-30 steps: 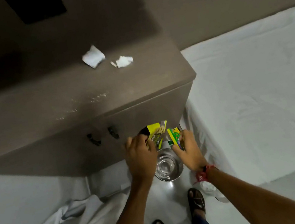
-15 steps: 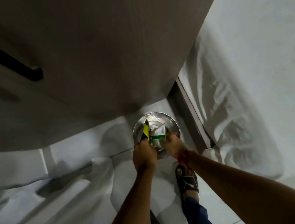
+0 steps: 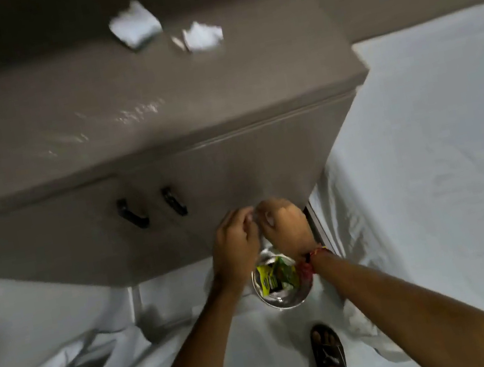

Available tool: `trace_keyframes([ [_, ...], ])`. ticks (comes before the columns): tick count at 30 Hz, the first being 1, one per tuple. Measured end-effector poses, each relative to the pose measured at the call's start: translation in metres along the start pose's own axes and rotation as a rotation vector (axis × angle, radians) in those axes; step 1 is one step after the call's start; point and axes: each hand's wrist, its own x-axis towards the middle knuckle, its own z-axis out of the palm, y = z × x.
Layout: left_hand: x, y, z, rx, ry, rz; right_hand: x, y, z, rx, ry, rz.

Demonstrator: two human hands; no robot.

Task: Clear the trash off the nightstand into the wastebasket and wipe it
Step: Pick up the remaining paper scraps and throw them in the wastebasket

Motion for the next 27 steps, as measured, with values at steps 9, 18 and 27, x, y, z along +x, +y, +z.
trace_keyframes([
  [9, 0.109, 0.139, -0.174, 0.025, 0.303, 0.241, 0.061, -0.156, -0.185, 0.178, 0.388, -0.322],
  [18, 0.239, 0.126, -0.196, 0.656, -0.002, 0.127, 0.177, -0.174, -0.19, -0.166, 0.073, -0.189],
  [27, 0.242, 0.104, -0.171, 0.54, 0.322, 0.14, 0.191, -0.154, -0.179, -0.047, 0.186, -0.168],
])
